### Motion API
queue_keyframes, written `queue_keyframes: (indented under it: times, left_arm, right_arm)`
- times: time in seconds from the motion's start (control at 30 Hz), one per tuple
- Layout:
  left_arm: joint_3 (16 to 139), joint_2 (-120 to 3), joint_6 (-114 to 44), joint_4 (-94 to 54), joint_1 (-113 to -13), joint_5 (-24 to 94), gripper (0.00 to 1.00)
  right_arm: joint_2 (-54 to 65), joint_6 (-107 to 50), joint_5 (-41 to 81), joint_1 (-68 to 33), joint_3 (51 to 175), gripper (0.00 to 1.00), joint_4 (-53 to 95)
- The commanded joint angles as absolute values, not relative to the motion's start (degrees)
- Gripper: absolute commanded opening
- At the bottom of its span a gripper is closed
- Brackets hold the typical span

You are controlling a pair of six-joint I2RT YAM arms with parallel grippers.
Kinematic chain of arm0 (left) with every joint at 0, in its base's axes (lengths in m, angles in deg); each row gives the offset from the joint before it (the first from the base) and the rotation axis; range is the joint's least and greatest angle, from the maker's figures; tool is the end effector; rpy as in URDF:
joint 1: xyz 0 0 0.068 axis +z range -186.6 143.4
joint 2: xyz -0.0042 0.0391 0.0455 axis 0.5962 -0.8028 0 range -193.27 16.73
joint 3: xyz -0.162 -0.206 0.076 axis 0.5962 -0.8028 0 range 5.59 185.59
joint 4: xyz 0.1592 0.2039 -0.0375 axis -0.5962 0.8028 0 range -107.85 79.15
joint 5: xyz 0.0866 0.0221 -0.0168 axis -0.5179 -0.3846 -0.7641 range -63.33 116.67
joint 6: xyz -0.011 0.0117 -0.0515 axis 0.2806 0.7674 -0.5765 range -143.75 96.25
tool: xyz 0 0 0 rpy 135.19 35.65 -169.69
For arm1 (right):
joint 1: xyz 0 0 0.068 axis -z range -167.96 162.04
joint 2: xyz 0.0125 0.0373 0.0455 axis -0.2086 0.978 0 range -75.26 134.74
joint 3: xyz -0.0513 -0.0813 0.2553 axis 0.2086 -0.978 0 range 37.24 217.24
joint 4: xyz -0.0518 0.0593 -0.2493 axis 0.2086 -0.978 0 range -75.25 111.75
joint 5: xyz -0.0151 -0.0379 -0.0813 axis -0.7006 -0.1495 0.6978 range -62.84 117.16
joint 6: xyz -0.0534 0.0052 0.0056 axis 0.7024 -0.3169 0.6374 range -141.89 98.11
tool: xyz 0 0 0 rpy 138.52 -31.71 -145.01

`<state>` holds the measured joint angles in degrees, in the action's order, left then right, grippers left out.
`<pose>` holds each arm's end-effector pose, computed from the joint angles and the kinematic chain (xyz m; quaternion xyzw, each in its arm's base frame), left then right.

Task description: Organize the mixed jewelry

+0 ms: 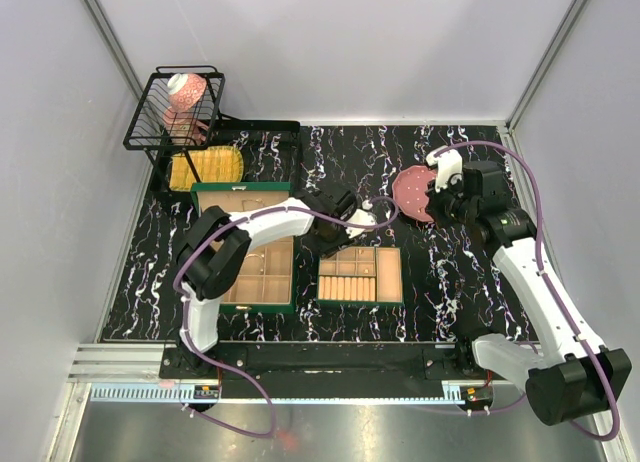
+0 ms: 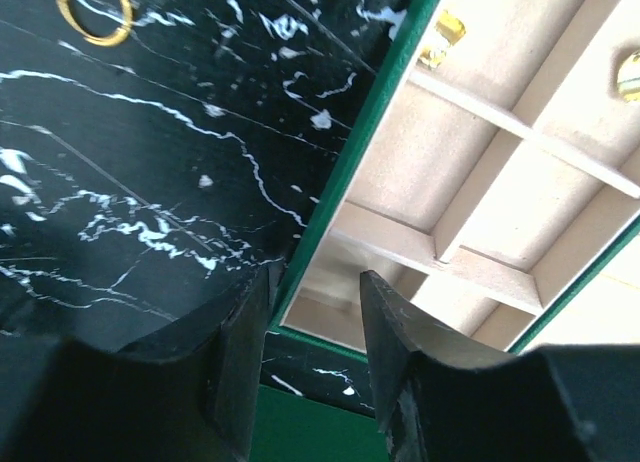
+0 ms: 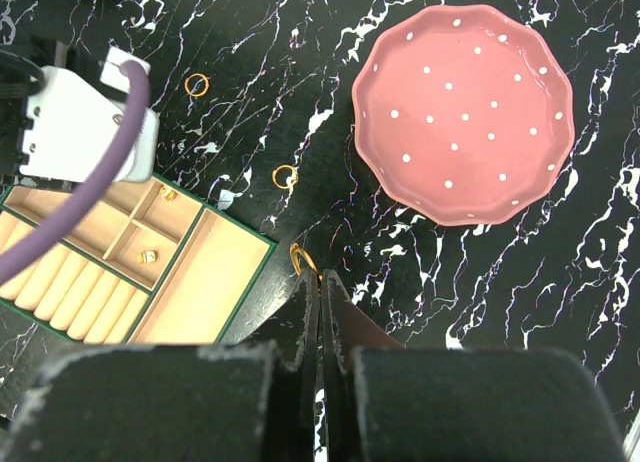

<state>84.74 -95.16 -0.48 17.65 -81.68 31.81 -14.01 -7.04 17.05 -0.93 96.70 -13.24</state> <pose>0.2783 -0.2837 0.1749 0.5581 0.8069 -0.0790 0.1768 0.2200 0.0570 0.3319 -0.2524 0.8550 0.0714 0.4474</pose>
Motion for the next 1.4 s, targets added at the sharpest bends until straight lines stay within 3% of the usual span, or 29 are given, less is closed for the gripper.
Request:
queue_keyframes:
  times: [0.0,0.83,1.37]
  left_arm:
    - [87.50,-96.73,2.35,19.24,-81.86,32.46,0.44]
    - [95.94,-101.65,19.93,25.12,-82.13,34.58,0.01]
    - [95.06,-101.65,39.53,24.77,-82.48,31.50,0.00]
  right_arm:
    - [-15.76,-7.04,17.14,-0.44,96.74,0.00,-11.74]
    - [-16.99,-5.19,17.58,-0.17,97.00,0.00,-13.15]
    - [-16.02,-4.22,18.37,-0.17,98.06,0.00,-14.37]
